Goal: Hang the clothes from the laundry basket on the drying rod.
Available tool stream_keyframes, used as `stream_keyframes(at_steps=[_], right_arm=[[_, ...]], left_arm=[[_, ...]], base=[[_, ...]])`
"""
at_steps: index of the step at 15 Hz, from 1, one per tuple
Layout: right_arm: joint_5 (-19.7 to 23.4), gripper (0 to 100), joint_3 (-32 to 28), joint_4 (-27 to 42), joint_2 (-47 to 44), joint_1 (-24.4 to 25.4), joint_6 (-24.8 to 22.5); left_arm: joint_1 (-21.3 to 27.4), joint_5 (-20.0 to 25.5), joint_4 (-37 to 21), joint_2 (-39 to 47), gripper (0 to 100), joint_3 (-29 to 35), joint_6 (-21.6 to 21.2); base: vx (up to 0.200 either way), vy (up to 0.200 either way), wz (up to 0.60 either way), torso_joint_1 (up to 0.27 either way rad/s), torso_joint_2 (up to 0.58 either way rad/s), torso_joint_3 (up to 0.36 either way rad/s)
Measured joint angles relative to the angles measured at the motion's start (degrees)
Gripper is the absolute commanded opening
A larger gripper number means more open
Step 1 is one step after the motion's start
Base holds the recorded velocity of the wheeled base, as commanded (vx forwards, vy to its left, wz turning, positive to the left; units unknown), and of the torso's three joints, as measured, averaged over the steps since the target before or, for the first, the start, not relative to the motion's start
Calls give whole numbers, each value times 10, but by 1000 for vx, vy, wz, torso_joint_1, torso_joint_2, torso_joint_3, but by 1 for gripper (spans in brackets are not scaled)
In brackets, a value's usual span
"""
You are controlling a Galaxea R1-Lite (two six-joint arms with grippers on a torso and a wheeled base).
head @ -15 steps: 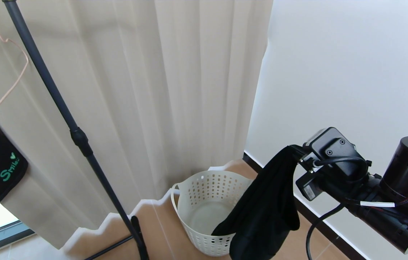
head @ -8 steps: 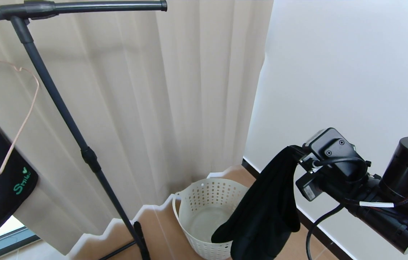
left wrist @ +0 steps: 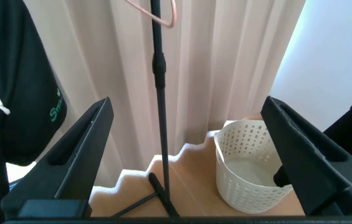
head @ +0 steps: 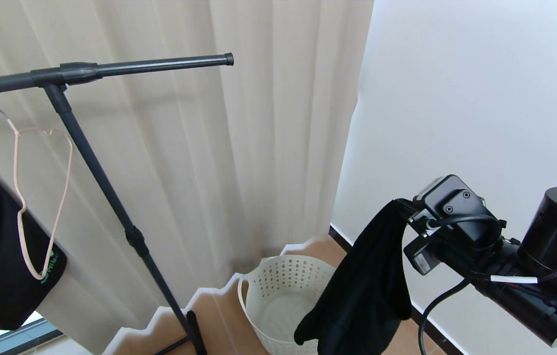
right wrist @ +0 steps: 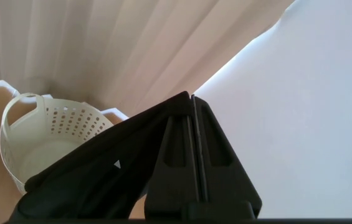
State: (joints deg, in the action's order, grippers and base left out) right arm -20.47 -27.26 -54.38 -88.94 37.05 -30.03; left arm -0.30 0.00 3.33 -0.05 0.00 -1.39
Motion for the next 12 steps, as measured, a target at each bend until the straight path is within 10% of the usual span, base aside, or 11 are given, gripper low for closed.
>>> stream_keyframes(at_steps=[12], right_arm=[[0,0,0,0,0,0,0]], left_arm=[[0,0,0,0,100,0,0]], base=[[0,0,0,212,-482,-271]])
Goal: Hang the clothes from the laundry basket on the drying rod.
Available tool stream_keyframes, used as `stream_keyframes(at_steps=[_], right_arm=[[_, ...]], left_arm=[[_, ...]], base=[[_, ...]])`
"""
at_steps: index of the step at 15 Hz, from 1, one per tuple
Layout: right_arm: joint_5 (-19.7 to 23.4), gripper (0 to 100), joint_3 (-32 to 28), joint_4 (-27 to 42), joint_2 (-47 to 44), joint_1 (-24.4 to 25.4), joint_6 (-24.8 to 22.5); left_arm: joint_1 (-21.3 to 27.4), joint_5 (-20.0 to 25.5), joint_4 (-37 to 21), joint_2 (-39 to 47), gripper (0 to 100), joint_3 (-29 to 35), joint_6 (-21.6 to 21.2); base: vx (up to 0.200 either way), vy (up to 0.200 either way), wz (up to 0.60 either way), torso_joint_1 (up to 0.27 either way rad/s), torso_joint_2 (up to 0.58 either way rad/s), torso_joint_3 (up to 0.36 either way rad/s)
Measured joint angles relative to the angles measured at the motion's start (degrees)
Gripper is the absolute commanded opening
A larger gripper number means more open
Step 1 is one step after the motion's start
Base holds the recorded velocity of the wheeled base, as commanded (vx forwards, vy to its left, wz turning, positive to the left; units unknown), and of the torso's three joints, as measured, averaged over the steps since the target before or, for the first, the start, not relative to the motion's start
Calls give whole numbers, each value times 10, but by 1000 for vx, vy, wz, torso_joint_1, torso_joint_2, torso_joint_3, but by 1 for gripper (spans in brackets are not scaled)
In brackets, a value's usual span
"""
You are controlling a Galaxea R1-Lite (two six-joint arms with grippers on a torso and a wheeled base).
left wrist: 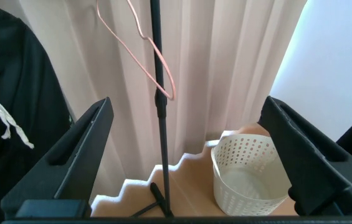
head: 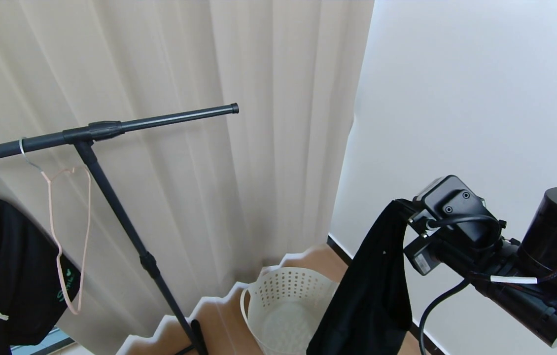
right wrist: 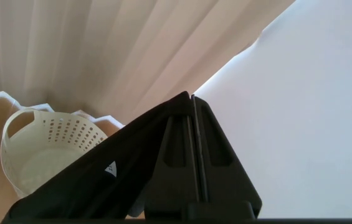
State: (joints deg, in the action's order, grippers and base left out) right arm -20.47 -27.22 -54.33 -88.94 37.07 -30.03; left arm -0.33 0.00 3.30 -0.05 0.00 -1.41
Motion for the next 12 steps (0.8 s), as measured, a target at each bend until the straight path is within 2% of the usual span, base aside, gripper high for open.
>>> stream_keyframes(at_steps=[7,12], right_arm=[[1,0,2,0,0,-4,-1],[3,0,6,0,-1,-4,-1]], left_arm=[[0,0,0,0,100,0,0],[0,0,0,0,100,0,0]], base=[[0,0,0,161,-346,-184],[0,0,0,9,-14,-10]])
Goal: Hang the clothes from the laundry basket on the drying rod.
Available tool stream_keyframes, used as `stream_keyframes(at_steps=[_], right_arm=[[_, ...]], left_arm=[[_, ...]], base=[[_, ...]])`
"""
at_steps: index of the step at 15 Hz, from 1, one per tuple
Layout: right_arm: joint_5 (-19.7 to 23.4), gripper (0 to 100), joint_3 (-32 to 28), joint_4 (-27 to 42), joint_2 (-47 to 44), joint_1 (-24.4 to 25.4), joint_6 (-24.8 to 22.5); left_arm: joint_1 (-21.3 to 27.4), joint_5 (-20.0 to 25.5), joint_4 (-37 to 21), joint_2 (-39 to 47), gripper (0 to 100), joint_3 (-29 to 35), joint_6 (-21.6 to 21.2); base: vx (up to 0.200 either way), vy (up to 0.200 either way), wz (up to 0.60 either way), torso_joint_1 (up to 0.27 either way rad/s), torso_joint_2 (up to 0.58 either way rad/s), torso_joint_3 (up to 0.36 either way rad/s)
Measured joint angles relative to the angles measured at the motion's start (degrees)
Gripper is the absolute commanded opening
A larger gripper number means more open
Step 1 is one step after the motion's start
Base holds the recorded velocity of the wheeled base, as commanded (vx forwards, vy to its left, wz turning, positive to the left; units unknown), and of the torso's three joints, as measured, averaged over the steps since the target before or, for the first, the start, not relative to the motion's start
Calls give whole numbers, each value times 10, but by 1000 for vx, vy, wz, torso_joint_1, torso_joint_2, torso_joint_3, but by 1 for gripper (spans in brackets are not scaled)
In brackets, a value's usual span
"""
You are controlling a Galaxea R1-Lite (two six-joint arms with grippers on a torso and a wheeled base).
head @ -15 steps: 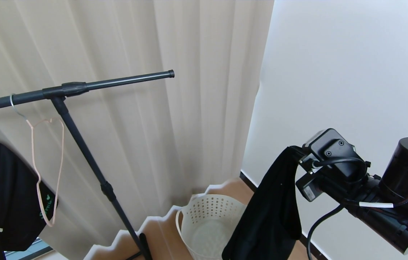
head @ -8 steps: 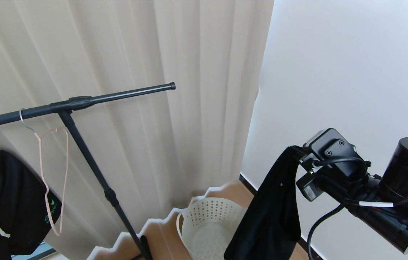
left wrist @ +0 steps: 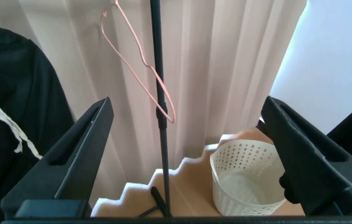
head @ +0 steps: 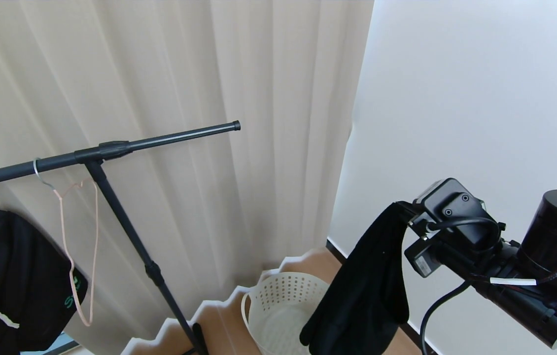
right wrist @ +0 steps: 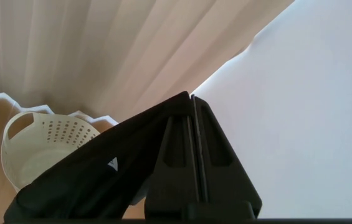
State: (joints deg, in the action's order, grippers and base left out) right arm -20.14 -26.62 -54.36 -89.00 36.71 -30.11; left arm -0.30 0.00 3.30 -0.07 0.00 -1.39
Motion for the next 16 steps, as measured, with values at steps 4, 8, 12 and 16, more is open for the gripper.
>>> stream_keyframes(at_steps=[4,8,12,16], right_arm=[[0,0,2,0,0,0,0],[1,0,3,0,0,0,0],[1,0,3,0,0,0,-1],[2,0,3,0,0,0,-1]], left_arm=[[0,0,0,0,100,0,0],[0,0,0,0,100,0,0],[0,-2,0,0,100,0,0],[0,-4,1,0,100,0,-8]], base=[[0,0,450,1,2,2],[0,0,600,2,1,-1],[0,0,300,-1,0,1],[0,0,0,0,0,0]])
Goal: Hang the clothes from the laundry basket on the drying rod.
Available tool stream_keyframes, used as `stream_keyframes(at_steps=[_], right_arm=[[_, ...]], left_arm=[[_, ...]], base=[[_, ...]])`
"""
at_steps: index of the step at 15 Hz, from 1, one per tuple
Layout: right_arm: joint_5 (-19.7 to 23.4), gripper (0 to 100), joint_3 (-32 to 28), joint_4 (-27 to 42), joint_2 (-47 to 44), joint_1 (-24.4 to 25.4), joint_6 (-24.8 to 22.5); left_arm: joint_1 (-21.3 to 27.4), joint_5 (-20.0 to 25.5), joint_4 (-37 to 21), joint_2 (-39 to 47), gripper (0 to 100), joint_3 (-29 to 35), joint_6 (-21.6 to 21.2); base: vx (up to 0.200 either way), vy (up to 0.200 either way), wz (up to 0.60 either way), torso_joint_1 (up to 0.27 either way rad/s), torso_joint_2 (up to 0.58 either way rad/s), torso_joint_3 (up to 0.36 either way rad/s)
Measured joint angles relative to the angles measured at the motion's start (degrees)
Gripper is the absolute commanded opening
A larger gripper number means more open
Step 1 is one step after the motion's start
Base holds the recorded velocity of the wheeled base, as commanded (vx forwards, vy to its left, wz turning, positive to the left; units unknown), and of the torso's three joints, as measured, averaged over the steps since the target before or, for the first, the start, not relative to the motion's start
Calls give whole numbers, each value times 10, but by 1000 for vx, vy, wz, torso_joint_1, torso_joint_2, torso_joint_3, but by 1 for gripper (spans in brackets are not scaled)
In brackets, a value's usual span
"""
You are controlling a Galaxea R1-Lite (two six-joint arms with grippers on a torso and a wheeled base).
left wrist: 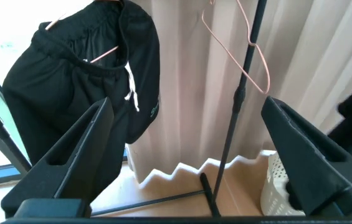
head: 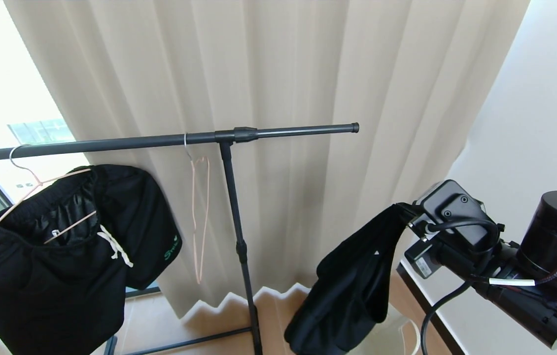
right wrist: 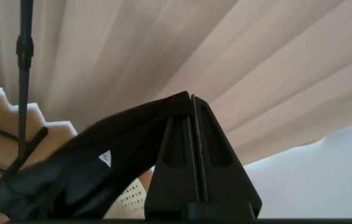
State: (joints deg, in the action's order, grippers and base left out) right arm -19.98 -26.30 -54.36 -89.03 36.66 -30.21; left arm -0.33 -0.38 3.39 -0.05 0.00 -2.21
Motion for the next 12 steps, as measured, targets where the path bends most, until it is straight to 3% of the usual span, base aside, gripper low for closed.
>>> stream_keyframes(at_steps=[1,4,10,12], right_arm=[[0,0,1,0,0,0,0],[0,0,4,0,0,-1,0],[-1,0,5,0,1,-4,-1],[0,0,5,0,2,-4,-1]], left_arm=[[0,0,0,0,100,0,2],[0,-1,0,0,100,0,3],[0,-2,0,0,100,0,4],[0,-2,0,0,100,0,4]], base=[[0,0,0,0,0,0],[0,0,600,6,4,2],[0,0,0,0,0,0],[-200,100,0,15,0,0]])
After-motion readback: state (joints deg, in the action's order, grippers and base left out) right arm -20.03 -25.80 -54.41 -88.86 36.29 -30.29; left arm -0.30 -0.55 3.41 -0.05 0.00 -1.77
